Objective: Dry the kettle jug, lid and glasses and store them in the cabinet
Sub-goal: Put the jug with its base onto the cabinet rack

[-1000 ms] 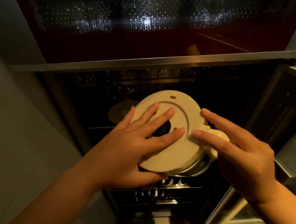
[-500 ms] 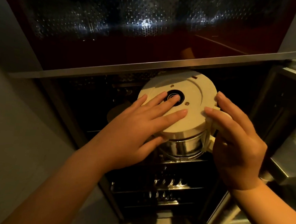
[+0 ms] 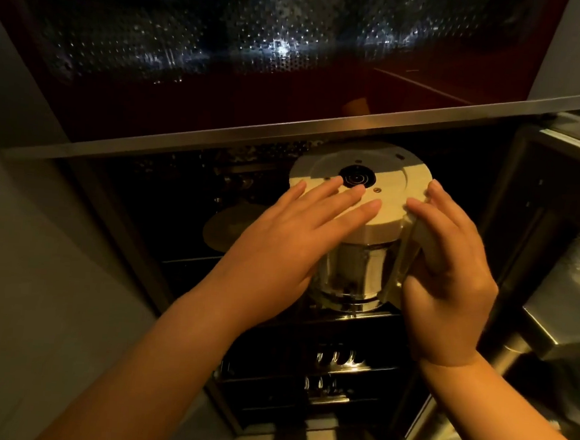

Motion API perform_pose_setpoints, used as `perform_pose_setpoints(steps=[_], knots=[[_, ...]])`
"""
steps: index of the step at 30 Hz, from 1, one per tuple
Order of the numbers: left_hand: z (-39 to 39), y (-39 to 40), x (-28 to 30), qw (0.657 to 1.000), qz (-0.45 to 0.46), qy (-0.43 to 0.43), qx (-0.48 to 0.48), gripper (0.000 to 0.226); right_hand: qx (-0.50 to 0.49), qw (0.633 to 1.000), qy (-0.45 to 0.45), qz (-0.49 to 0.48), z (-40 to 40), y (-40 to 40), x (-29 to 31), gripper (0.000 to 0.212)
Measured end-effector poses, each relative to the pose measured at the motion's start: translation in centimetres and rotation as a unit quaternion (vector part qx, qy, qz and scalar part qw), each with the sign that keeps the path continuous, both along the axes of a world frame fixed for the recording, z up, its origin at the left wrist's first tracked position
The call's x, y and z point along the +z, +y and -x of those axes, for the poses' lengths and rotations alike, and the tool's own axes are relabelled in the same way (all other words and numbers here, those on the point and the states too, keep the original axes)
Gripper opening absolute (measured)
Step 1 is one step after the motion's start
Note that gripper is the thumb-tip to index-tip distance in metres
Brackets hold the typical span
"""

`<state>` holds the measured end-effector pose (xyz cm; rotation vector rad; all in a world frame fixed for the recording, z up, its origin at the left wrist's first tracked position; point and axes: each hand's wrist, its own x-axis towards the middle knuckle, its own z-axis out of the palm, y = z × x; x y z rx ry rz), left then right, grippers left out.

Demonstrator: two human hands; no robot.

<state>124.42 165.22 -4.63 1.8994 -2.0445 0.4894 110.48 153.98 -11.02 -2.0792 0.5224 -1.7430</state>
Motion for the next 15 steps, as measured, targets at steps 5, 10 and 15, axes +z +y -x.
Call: perform_pose_setpoints(steps=[5, 10, 15], knots=[[1.0, -2.0, -1.4, 0.996, 0.062, -0.015, 0.059, 0.084, -0.008, 0.999, 0.012, -0.041, -1.2, -0.2, 0.3, 0.052], [1.9, -3.3, -3.3, 0.985, 0.079, -0.027, 0.15, 0.083, 0.026, 0.995, 0.081, -0.057, -1.7, -0.7, 0.7, 0.066], [1.1, -4.5, -3.1, 0.979, 0.078, -0.012, 0.19, 0.098, 0.083, 0.985, 0.149, -0.035, -1.3, -1.5, 1.0, 0.079]])
